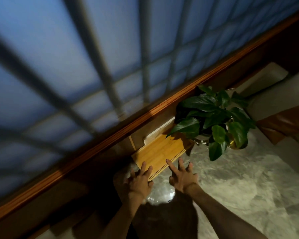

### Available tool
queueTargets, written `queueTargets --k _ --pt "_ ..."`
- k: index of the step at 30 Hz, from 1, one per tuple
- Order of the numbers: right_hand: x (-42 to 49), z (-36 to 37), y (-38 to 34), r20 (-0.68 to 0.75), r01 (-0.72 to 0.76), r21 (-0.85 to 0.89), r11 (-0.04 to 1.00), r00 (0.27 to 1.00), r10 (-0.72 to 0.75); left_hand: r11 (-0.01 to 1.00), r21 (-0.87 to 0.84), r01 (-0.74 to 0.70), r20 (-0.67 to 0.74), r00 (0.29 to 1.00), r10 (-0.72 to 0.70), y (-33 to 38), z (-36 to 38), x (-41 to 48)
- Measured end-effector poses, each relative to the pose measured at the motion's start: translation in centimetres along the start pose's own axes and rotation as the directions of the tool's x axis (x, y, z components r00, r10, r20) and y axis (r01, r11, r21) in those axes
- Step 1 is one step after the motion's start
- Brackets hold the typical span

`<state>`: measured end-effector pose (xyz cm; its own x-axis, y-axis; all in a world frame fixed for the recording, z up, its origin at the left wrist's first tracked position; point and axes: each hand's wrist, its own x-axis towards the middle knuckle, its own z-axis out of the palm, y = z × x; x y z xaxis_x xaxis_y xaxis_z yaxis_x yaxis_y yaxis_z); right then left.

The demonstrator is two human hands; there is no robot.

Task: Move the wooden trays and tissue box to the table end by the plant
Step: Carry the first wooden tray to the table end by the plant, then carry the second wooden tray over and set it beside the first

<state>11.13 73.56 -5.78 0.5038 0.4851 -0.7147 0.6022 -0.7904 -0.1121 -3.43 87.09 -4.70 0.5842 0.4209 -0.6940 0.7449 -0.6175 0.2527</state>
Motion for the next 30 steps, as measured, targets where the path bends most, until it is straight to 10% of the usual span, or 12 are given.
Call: queueTargets --k 5,13,20,24,30 --pt "-3.7 -7.2 1.1 0.19 -0.055 0.498 0.865 0.981 -0.047 0.997 -0.079 -0.021 -0.085 0.996 0.015 1.2 -5.3 -2.0" --pt "-23.4 -3.7 11.6 -0.341 0.21 0.881 0.424 0.903 0.26 0.854 -0.019 -0.52 -0.405 0.785 0.469 15.0 -3.6 -13.4" --pt "-42.1 10.6 23.7 -0.224 0.367 0.93 -0.008 0.585 0.78 0.713 -0.116 -0.692 -0.187 0.72 0.668 27.5 6.8 -23.6" --pt "-49.7 17.8 28.1 -0.146 0.472 0.878 -0.082 0.427 0.892 0.647 -0.056 -0.76 -0.145 0.648 0.748 32.0 11.9 -28.8" --pt "-56.6 26.2 35.4 -0.125 0.448 0.89 -0.078 0.407 0.905 0.632 -0.06 -0.773 -0.093 0.634 0.767 37.4 20.3 -36.6"
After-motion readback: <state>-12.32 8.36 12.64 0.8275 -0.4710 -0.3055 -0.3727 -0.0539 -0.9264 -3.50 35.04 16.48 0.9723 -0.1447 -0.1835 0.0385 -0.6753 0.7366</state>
